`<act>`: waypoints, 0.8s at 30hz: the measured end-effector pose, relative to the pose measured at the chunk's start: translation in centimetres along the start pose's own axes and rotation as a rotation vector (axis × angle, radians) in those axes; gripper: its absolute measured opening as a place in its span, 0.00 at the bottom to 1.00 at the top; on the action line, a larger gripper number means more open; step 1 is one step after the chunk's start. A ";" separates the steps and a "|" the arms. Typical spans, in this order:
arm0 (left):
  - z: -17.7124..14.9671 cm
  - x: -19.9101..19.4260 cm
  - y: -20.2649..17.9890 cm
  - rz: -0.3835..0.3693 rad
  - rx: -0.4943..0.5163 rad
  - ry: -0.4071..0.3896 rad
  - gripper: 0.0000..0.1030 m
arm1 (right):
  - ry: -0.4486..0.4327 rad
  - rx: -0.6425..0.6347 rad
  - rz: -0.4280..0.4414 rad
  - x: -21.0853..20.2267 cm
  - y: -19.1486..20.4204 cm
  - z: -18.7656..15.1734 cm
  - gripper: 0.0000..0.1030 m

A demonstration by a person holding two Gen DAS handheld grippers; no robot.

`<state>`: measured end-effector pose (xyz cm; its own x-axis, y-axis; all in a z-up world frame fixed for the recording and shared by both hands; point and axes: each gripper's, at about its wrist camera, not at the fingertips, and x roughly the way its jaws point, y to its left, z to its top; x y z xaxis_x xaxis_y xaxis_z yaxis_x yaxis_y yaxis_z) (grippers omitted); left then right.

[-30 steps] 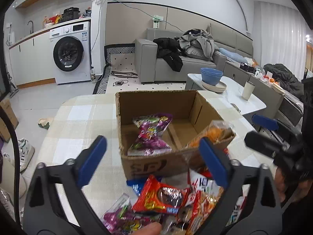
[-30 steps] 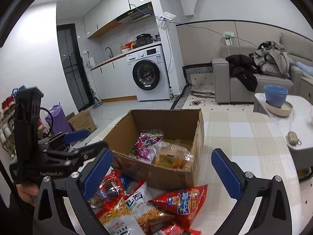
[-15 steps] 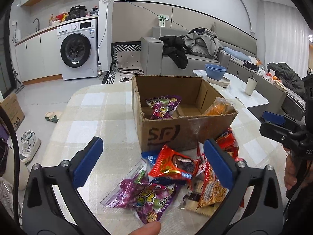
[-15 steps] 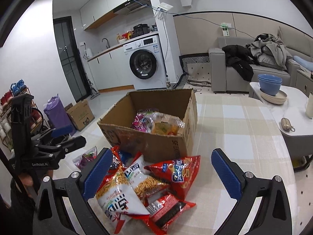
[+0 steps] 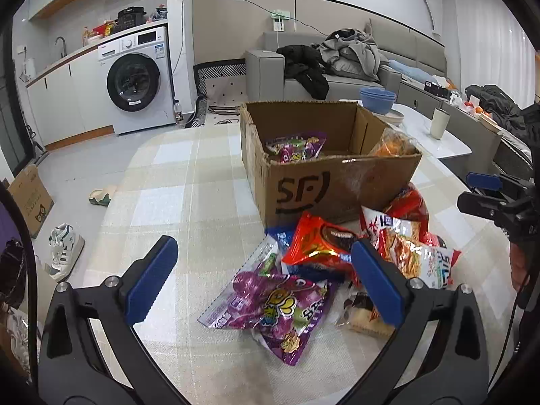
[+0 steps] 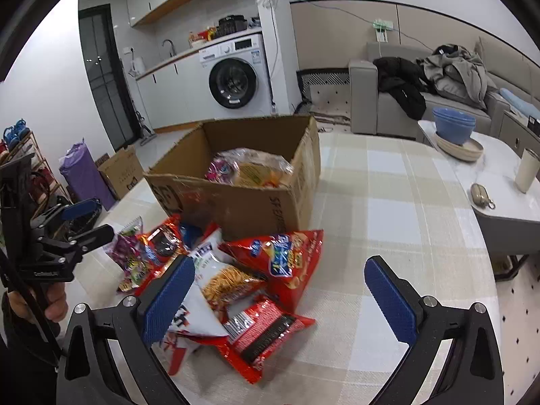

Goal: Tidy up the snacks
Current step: 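Move both grippers back toward the remaining snack bags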

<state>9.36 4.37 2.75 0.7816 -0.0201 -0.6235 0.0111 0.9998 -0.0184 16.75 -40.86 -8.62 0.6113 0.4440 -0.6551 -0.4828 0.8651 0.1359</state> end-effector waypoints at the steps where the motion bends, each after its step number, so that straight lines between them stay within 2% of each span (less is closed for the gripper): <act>1: -0.1 0.0 0.1 0.001 0.000 0.002 1.00 | 0.011 -0.002 -0.004 0.2 -0.1 -0.1 0.99; 9: -0.7 1.5 0.6 0.015 0.000 0.054 1.00 | 0.052 -0.023 -0.037 0.9 -0.9 -0.5 0.99; 17: -0.7 1.9 1.2 0.003 0.003 0.072 1.00 | 0.155 -0.085 -0.064 2.7 -1.7 -1.9 0.99; 24: -1.1 2.7 1.4 -0.009 0.003 0.109 1.00 | 0.195 -0.162 -0.045 3.3 -0.8 -2.9 0.99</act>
<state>10.82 5.75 0.20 0.7091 -0.0298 -0.7045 0.0199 0.9996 -0.0222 17.33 -40.75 -12.98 0.5092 0.3393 -0.7909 -0.5616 0.8274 -0.0066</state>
